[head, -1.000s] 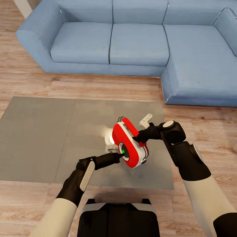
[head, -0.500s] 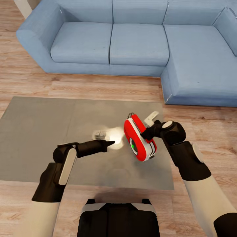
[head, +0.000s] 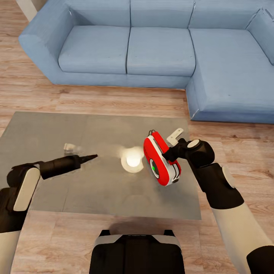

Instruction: Turn on the radio receiver that's on the table in the living room.

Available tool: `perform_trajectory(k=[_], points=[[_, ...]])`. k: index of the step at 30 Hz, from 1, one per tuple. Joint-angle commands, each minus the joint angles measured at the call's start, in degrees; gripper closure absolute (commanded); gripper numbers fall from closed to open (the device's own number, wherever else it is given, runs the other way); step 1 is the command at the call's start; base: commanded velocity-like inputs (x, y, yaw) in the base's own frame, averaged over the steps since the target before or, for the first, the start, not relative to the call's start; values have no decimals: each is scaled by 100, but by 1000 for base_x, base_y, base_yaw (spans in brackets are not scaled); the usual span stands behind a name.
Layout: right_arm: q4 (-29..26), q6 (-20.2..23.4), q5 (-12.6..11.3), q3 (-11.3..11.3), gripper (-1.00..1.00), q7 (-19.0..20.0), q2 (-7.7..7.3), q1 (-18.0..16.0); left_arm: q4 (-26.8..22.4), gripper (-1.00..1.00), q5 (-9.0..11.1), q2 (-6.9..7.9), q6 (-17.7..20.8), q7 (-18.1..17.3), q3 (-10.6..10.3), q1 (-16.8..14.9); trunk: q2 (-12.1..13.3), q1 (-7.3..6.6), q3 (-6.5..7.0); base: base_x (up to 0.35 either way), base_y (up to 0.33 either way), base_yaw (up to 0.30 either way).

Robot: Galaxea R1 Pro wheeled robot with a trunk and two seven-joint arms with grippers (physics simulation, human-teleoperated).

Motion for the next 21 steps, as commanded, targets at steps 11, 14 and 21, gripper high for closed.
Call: perform_trajectory(k=[11,14,21], points=[[-2,0,5,-5,100,-3,13,2,29,100,16,245,247,-442,568,1,0,0,0,0,0,0],[-2,0,5,-8,100,-3,13,2,53,100,-8,249,251,-436,568,1,0,0,0,0,0,0],[-2,0,5,-19,100,-27,13,4,95,100,-15,249,251,-412,569,1,0,0,0,0,0,0]])
